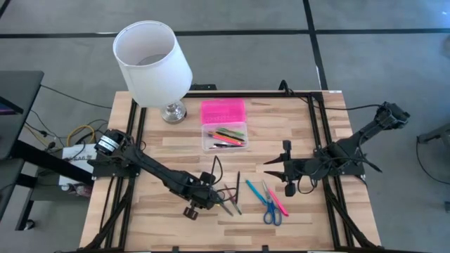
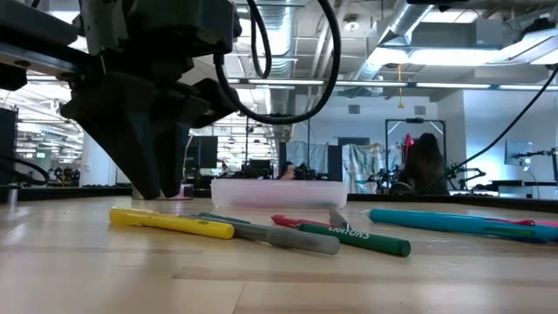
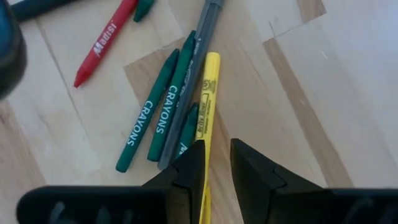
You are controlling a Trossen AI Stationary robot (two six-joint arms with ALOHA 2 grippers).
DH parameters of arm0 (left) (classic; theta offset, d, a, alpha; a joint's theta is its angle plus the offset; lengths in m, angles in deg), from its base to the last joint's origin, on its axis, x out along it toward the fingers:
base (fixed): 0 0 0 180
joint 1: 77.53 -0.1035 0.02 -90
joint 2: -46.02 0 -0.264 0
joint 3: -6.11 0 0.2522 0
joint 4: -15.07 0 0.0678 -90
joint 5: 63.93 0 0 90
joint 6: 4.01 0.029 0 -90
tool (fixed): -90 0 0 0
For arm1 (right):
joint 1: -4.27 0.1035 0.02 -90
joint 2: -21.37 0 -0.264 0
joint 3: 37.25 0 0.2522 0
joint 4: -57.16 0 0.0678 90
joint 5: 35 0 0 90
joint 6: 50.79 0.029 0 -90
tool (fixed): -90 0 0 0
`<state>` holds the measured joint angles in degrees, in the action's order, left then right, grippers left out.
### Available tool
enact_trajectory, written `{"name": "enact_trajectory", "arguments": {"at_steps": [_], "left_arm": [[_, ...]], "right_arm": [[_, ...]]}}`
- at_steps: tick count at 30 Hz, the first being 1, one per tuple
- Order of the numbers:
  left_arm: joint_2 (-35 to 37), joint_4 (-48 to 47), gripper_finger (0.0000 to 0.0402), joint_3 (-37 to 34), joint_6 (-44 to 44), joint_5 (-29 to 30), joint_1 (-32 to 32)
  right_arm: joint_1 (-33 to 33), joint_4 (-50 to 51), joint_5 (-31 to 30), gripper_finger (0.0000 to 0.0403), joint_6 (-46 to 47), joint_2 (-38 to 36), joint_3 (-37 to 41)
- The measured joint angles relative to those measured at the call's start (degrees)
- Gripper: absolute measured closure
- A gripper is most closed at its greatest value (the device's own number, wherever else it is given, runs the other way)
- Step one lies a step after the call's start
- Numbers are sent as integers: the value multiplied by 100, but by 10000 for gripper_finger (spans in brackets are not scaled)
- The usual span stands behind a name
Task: Pick & place school supplies into a supply box
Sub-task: Put the yellow pen into the pink supply box
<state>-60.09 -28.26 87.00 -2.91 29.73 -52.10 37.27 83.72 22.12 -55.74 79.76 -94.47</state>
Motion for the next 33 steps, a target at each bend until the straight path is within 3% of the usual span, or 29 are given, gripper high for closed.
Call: {"name": "enact_trajectory", "arguments": {"at_steps": [33], "left_arm": [[-236,-439,333,242,116,377,28]], "right_arm": [[15,7,4,285,57,9,0]]}}
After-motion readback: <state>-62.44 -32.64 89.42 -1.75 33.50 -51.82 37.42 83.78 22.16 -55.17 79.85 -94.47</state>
